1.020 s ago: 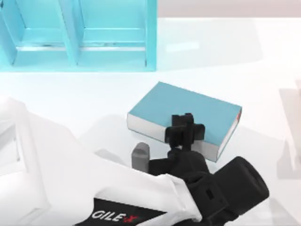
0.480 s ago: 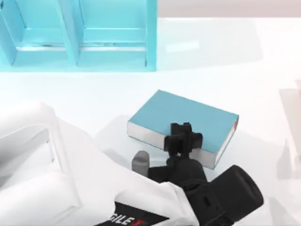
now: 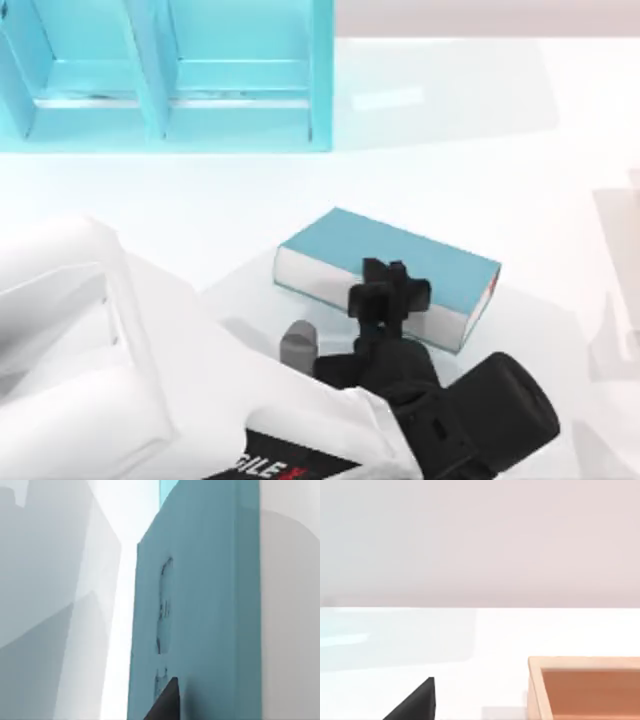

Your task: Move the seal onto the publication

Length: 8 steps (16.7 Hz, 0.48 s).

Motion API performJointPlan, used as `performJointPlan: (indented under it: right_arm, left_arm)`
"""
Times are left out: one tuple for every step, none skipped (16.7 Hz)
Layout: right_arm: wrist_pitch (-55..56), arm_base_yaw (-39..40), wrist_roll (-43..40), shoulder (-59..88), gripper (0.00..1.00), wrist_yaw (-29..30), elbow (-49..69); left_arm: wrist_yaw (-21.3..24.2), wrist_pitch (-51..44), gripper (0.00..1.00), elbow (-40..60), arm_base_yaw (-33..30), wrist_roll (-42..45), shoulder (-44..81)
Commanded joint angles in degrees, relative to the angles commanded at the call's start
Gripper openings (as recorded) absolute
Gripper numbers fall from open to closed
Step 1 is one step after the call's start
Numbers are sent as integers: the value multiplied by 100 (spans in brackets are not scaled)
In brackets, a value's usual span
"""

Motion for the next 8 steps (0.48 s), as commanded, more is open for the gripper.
performJointPlan:
  right_arm:
    - [0,0,0,0,100,0,0]
    - [0,0,0,0,100,0,0]
    - [0,0,0,0,100,0,0]
    - [0,0,0,0,100,0,0]
    - [0,0,0,0,100,0,0]
    - [0,0,0,0,100,0,0]
    - [0,0,0,0,100,0,0]
    - [0,0,0,0,100,0,0]
  left_arm:
    - [0,0,75,0,0,0,0]
    - [0,0,83,0,0,0,0]
    - [0,0,90,0,0,0,0]
    - [0,0,98,0,0,0,0]
    - [0,0,100,0,0,0,0]
    - [0,0,100,0,0,0,0]
    - [0,0,100,0,0,0,0]
    - [0,0,100,0,0,0,0]
